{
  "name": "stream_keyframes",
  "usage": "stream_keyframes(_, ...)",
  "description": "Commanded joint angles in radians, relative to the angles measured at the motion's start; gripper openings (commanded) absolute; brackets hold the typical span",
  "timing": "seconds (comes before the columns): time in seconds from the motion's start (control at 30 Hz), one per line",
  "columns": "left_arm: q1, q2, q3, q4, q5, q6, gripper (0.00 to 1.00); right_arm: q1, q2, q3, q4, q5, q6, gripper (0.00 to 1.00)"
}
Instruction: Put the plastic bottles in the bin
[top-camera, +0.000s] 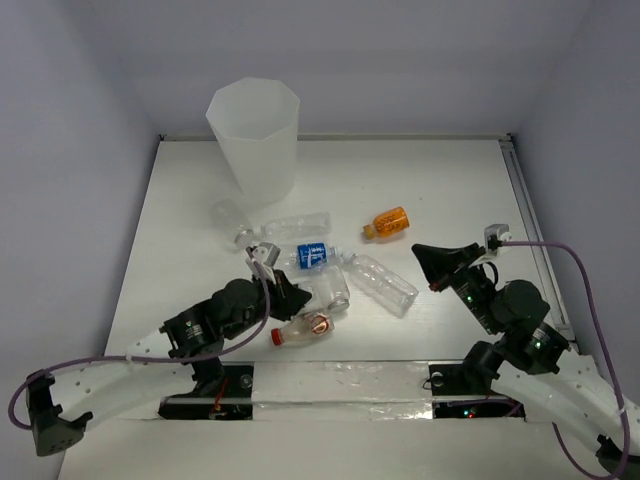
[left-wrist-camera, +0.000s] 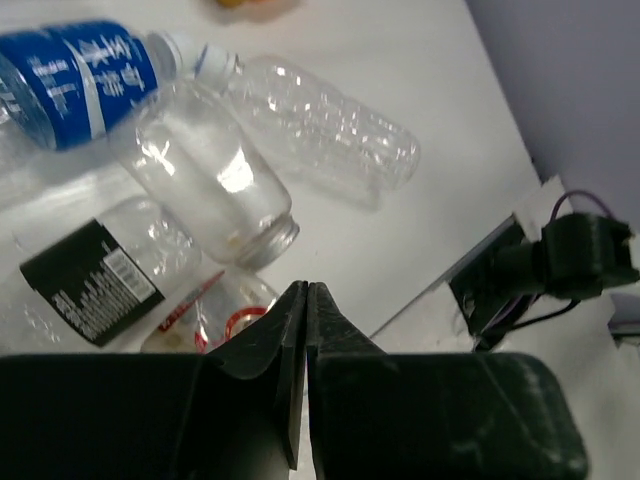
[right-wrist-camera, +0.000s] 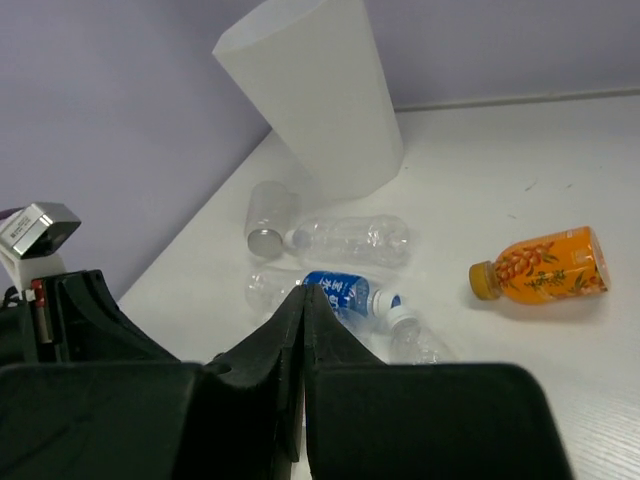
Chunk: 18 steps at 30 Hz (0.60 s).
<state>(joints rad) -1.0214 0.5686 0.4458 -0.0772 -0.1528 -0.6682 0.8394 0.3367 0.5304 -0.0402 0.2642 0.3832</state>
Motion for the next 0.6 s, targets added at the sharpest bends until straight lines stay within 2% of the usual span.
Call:
stream_keyframes(0.0, -0.077, 0.055, 0.060, -0.137, -0.083, -0.043, 0.01, 0.004, 0.016, -0.024, 0.095, -0.048, 0.005, 0.04)
stream_keyframes(0.07, -0.152, 0.117, 0.088, -0.219, -0.106, -0.102, 0.14, 0.004, 0.036, -0.029, 0.114, -0.054, 0.003, 0.06)
stream_keyframes(0.1, -0.179, 0.181, 0.100, -0.237, -0.141, -0.113, 0.28, 0.004, 0.042, -0.032, 0.120, -0.062, 0.002, 0.07)
stream_keyframes(0.13, -0.239, 0.210, 0.128, -0.266, -0.163, -0.125, 0.36, 0.004, 0.048, -0.032, 0.131, -0.066, 0.000, 0.09)
stream_keyframes(0.2, -0.284, 0.267, 0.157, -0.282, -0.229, -0.134, 0.53, 0.004, 0.064, -0.033, 0.138, -0.083, -0.003, 0.11)
stream_keyframes(0.3, -0.307, 0.400, 0.208, -0.288, -0.260, -0.105, 0.61, 0.004, 0.071, -0.038, 0.145, -0.097, -0.007, 0.14)
stream_keyframes(0.4, -0.318, 0.474, 0.232, -0.282, -0.267, -0.084, 0.63, 0.004, 0.065, -0.043, 0.134, -0.109, -0.010, 0.15)
stream_keyframes(0.57, -0.318, 0.524, 0.232, -0.288, -0.304, -0.076, 0.68, 0.004, 0.059, -0.055, 0.122, -0.123, -0.014, 0.16)
